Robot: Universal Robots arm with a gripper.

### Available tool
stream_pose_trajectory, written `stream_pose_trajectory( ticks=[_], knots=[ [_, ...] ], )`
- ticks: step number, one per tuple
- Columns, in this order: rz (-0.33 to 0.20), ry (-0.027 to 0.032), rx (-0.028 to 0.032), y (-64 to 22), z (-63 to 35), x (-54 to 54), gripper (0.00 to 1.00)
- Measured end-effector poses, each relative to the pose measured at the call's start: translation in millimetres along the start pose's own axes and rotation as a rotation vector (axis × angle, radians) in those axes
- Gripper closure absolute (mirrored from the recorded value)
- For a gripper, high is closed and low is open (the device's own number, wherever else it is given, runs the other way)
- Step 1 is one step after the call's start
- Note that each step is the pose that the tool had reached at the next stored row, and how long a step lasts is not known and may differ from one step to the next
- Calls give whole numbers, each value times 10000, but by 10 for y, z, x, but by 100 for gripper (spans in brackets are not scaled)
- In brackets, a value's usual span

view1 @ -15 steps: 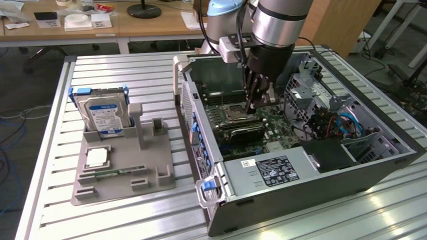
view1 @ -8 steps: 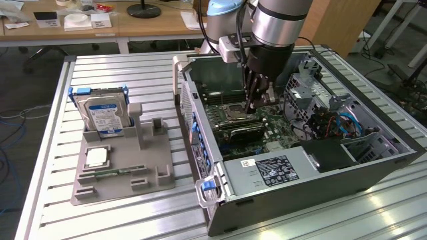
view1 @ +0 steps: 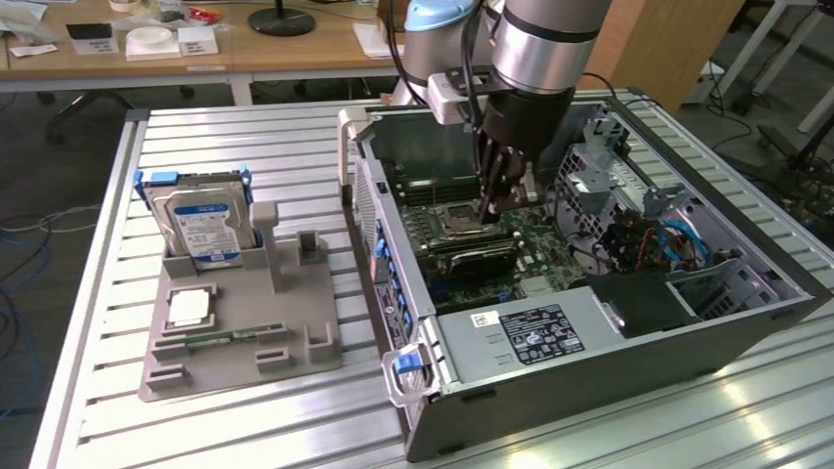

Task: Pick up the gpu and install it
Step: 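Press down on the gpu until it lock into place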

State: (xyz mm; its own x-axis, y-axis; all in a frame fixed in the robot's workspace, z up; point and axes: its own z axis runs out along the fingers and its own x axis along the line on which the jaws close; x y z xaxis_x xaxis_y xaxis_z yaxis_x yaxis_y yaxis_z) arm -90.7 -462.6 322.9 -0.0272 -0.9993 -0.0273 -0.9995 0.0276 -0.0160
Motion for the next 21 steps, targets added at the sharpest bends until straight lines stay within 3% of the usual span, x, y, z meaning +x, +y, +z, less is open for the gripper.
stream_pose_trajectory(
  ticks=[21],
  knots=[
    [1,-29,0,2,102,3,89]
  ],
)
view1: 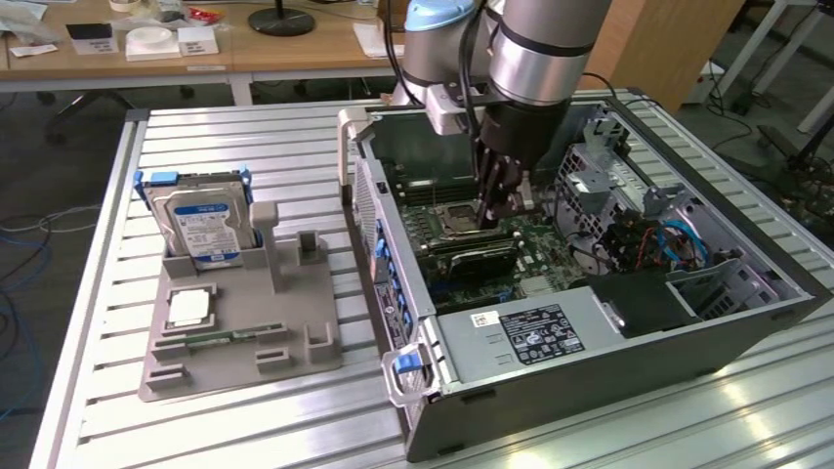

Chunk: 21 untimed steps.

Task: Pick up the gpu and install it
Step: 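Press down on the gpu until it lock into place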

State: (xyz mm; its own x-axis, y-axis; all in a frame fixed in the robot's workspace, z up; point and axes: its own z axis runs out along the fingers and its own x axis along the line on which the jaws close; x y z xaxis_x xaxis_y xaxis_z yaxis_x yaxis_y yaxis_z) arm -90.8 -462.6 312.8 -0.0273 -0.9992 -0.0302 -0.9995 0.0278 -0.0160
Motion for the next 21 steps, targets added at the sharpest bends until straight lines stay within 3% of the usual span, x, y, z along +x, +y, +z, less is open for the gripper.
stream_pose_trajectory(
  ticks=[6,14,21],
  knots=[
    [-1,-4,-2,1,90,3,89],
    [0,-4,-1,16,106,-42,89],
    [0,-4,-2,27,226,-48,89]
  ],
)
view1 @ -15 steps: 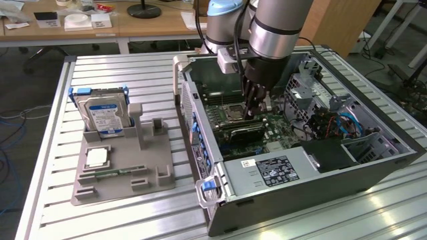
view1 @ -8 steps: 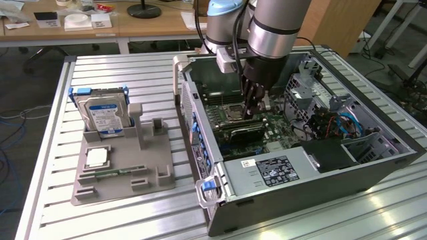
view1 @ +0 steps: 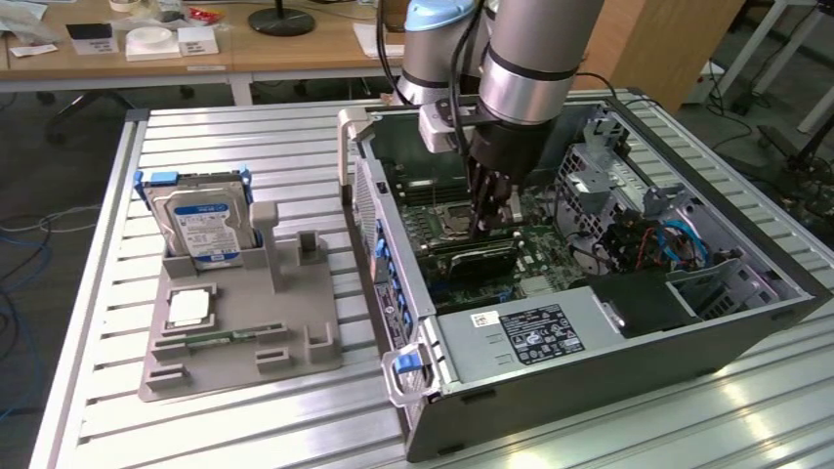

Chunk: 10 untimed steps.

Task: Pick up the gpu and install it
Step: 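Press down on the gpu until it lock into place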

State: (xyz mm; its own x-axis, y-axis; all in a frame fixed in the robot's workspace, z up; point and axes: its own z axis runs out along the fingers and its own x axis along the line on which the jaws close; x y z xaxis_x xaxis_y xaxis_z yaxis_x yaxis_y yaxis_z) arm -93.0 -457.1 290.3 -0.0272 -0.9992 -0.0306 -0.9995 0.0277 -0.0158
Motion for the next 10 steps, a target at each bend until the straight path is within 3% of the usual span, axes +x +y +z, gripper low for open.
stream_pose_trajectory(
  ticks=[10],
  knots=[
    [0,4,-1,3,92,4,89]
  ],
)
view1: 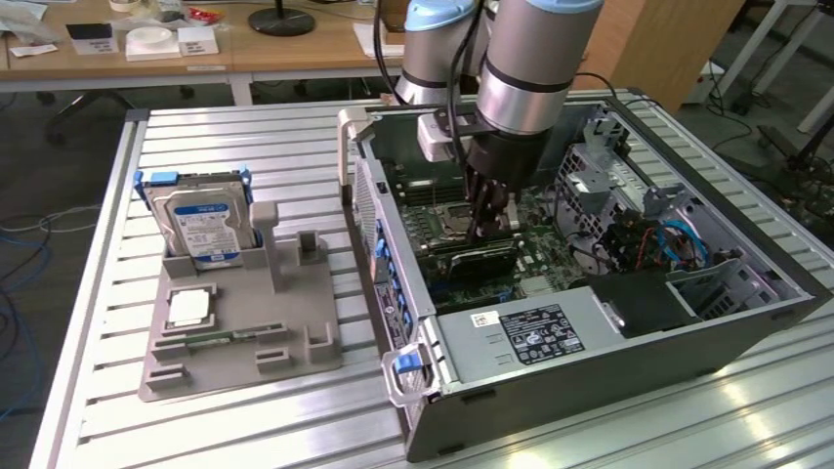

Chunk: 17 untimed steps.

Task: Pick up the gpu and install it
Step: 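Press down on the gpu until it lock into place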

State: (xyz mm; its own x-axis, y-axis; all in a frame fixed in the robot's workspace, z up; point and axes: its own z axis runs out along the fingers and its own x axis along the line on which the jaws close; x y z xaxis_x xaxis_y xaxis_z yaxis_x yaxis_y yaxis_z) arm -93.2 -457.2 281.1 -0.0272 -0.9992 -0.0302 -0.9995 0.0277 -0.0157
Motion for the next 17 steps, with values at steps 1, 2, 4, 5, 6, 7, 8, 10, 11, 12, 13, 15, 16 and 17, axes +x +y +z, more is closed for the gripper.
stream_pose_trajectory(
  ticks=[1,2,4,5,6,7,8,10,11,12,13,15,16,17],
  knots=[
    [0,-4,2,0,5,0,89],
    [0,-4,2,0,10,0,89],
    [-1,-3,2,0,20,0,89],
    [-2,-3,2,1,25,1,89],
    [0,-3,2,5,33,1,89],
    [1,-3,2,10,43,1,89],
    [0,-3,2,13,52,2,89],
    [-1,-2,1,14,54,2,89],
    [-1,-1,1,14,54,2,89],
    [-1,-1,1,14,61,2,89],
    [-1,-1,2,14,77,2,89],
    [0,0,2,15,102,3,89],
    [0,1,1,15,102,3,89],
    [0,2,1,15,102,3,89]
  ],
)
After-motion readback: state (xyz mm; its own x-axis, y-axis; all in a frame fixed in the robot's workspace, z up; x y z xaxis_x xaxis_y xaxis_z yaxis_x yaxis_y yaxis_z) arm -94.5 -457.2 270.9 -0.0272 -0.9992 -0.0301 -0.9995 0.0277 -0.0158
